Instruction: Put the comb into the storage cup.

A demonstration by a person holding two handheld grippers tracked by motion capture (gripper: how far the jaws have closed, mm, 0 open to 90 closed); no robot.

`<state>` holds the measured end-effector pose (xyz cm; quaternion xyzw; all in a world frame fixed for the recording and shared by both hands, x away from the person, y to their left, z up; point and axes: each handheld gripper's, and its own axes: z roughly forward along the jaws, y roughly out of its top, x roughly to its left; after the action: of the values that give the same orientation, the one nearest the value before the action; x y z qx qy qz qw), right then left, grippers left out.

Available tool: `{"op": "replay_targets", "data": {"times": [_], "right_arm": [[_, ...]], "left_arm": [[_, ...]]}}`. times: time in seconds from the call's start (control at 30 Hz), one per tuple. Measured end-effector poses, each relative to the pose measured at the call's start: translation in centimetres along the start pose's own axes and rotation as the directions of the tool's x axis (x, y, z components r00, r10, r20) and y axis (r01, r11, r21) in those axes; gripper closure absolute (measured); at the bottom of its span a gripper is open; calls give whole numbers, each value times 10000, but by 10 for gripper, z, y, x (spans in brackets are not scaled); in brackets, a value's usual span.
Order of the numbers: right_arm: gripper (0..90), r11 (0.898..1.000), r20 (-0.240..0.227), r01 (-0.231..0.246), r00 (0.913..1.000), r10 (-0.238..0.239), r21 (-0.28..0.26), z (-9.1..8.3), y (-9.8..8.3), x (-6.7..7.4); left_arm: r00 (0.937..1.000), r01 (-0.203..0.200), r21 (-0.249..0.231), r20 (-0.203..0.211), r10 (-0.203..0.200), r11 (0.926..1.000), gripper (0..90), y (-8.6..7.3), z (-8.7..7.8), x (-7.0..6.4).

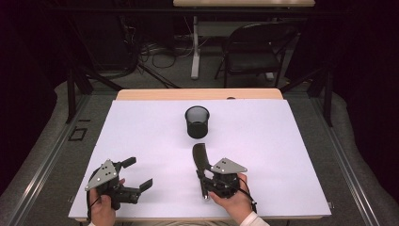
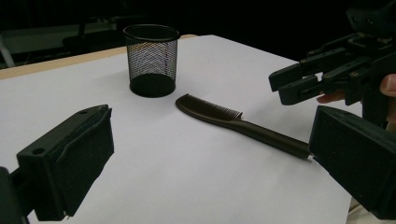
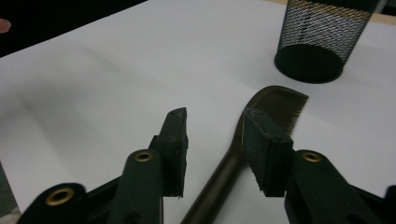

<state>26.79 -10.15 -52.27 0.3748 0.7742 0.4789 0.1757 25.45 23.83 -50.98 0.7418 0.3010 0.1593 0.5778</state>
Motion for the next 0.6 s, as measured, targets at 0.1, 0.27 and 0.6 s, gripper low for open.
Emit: {"op": "replay_targets", "data": {"times": [0.1,0.27,0.6], "right_arm": [[674,9997,-88,-48,9999,50,245,6,-1,2],[777,9971,-379,33,9993,-4,762,12,-8,8],[900,9932,-500,79,9987,-21,1160,16,-14,6]], "left_arm": [[10000,18,0,1,-18,10000,2,0,0,0],[10000,70,-4,-12,-70,10000,2,-1,-1,1],[9999,100,-19,74,-100,9999,3,-1,-1,1]]}}
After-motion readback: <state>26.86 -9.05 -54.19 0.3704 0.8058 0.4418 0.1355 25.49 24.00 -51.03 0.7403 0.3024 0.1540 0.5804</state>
